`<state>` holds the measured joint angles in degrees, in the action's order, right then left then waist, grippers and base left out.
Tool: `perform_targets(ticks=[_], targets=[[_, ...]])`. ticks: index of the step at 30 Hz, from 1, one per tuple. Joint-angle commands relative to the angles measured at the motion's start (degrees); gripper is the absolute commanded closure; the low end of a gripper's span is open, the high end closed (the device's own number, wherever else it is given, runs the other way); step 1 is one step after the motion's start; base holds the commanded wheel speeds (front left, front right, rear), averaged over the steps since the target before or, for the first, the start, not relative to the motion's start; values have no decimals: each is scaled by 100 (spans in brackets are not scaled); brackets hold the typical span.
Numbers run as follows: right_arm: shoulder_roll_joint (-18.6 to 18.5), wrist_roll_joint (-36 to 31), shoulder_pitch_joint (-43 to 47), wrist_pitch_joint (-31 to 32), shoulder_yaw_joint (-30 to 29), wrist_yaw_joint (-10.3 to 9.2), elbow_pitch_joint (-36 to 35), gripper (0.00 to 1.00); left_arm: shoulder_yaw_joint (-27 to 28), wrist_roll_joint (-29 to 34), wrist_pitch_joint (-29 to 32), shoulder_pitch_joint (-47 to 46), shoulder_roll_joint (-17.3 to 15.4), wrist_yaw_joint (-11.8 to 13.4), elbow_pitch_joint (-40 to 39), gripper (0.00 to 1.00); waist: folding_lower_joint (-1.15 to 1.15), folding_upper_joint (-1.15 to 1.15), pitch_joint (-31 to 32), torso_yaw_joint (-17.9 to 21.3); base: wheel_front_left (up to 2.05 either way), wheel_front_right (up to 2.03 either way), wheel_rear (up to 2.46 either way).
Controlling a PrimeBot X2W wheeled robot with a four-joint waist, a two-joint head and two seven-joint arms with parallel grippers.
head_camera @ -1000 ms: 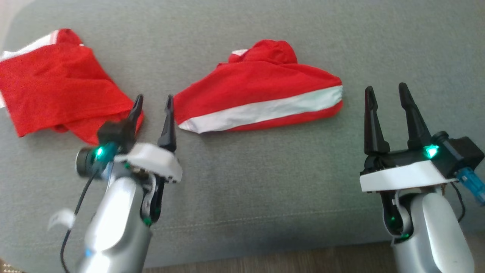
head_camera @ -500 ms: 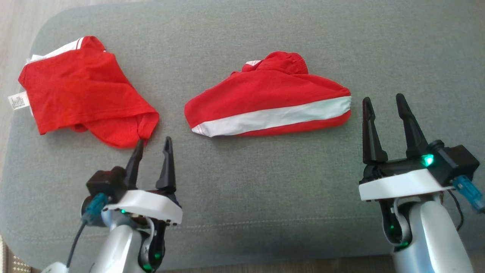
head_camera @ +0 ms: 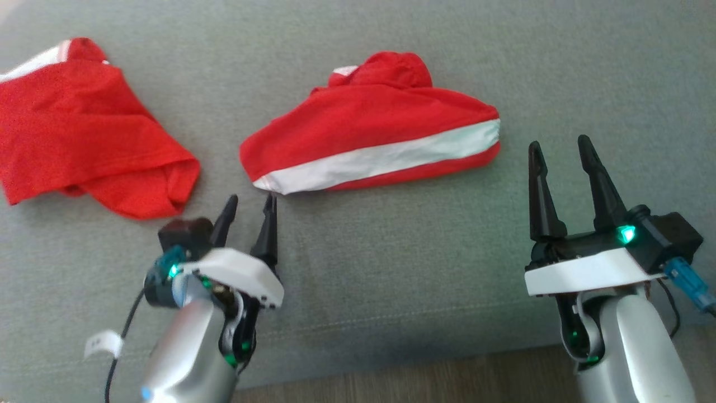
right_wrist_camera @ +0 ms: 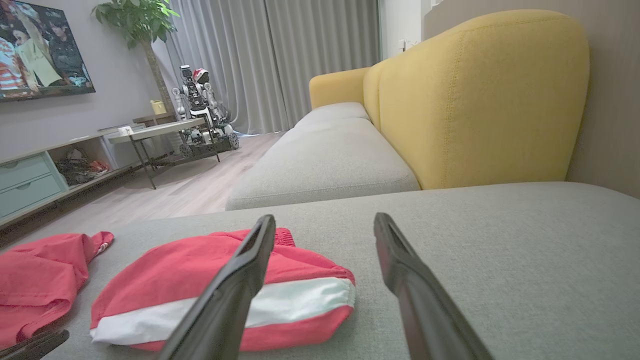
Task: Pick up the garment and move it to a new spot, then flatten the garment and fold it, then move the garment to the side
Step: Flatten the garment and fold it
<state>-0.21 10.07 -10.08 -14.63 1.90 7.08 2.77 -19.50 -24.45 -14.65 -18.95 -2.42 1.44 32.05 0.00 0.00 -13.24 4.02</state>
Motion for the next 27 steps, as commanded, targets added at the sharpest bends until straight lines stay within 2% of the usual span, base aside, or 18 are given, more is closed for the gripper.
perform_targets(ticks=[1, 9, 27], targets=[[21, -16, -214, -37, 116, 41, -219, 0, 155, -69, -35, -352, -46, 8, 60, 0, 0, 0, -146, 111, 0, 0, 0], [21, 7, -283, -37, 97, 41, -238, 0, 176, -59, -35, -820, -46, -10, 786, 0, 0, 0, -284, 218, 0, 0, 0], [21, 56, -340, -37, 109, 41, -228, 0, 39, -159, -35, -1030, -46, -197, 1074, 0, 0, 0, -341, 242, 0, 0, 0]])
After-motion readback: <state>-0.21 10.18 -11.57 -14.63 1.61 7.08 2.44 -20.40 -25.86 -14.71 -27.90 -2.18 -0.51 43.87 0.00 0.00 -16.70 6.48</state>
